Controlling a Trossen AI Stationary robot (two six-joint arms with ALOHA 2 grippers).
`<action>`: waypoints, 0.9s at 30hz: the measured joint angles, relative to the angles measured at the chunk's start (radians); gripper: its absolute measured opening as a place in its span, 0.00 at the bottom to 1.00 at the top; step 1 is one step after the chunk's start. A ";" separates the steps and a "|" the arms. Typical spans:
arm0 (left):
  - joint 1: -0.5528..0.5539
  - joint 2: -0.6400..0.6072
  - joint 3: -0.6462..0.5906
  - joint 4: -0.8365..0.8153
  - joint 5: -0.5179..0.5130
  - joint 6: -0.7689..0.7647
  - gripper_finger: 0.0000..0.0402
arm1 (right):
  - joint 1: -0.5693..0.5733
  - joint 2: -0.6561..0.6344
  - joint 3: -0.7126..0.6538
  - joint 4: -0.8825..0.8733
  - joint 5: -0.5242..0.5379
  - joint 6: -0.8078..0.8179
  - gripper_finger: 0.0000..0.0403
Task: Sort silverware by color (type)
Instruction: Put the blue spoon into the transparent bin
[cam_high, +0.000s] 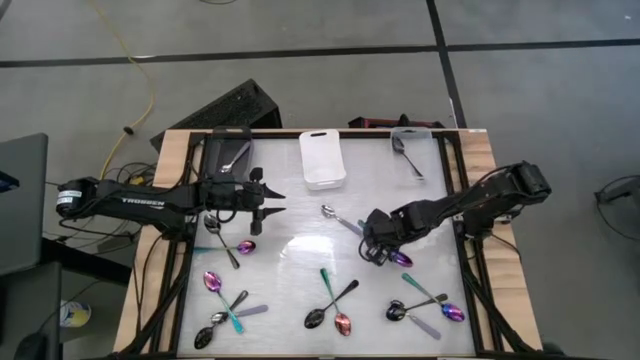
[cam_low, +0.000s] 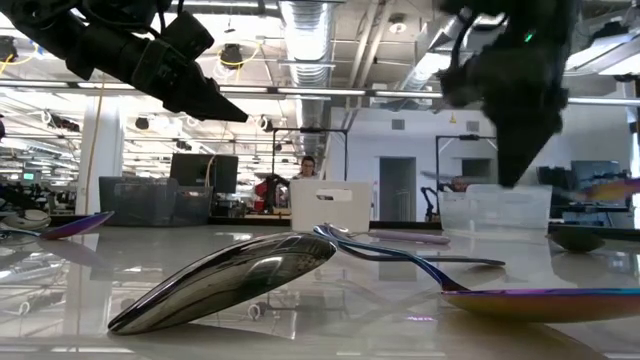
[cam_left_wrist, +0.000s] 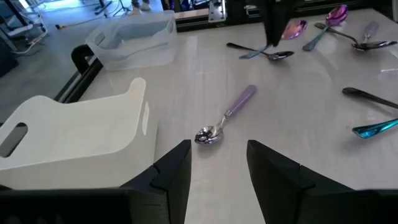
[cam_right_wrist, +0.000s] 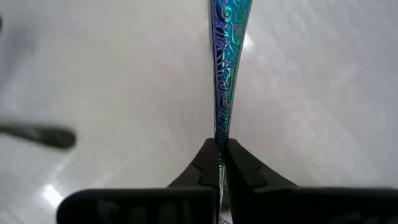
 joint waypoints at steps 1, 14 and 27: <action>0.000 0.000 0.000 -0.001 0.002 0.000 0.35 | 0.015 0.000 0.022 -0.021 0.014 0.001 0.07; 0.000 0.000 0.000 -0.049 0.108 -0.047 0.35 | 0.142 -0.001 0.176 -0.053 0.206 -0.166 0.07; 0.000 0.000 0.000 -0.055 0.114 -0.087 0.35 | 0.026 -0.001 0.177 -0.004 0.239 -0.542 0.07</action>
